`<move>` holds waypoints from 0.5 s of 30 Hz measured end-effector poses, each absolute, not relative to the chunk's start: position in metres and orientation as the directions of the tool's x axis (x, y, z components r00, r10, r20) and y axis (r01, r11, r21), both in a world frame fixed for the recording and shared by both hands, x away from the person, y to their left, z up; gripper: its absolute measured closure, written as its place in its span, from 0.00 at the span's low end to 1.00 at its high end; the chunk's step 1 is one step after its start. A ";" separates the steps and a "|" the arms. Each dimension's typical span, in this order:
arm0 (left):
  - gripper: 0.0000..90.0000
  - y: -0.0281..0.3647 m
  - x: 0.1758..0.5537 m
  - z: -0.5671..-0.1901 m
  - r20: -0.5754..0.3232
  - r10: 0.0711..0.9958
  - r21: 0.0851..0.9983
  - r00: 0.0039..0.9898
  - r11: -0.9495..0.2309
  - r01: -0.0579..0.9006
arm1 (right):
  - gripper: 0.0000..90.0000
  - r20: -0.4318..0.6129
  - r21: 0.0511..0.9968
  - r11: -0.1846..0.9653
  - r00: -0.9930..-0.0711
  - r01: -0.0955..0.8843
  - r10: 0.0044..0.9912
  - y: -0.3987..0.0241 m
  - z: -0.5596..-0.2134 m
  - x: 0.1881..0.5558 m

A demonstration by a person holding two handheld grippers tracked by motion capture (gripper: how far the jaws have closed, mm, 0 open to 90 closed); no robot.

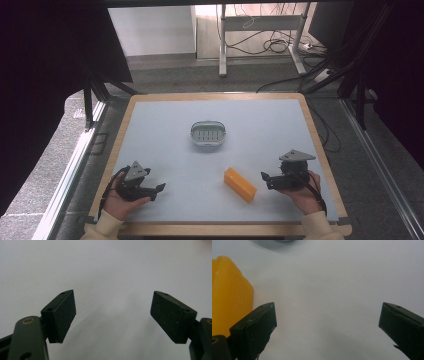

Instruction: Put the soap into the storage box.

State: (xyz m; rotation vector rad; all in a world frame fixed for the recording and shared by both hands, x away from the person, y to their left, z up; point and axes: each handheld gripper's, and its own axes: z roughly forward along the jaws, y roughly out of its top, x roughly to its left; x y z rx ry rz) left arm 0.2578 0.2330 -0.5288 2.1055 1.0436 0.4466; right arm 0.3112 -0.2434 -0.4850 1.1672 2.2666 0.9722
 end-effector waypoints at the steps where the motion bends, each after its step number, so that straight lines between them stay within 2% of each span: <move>1: 0.22 0.233 0.257 -0.529 -0.012 0.794 0.741 0.608 -0.401 0.538 | 0.03 -0.034 0.743 0.398 -0.564 0.538 0.825 -0.245 -0.485 0.311; 15: 0.23 0.233 0.258 -0.530 -0.021 0.801 0.742 0.599 -0.389 0.547 | 0.11 -0.030 0.741 0.401 -0.570 0.538 0.821 -0.242 -0.481 0.306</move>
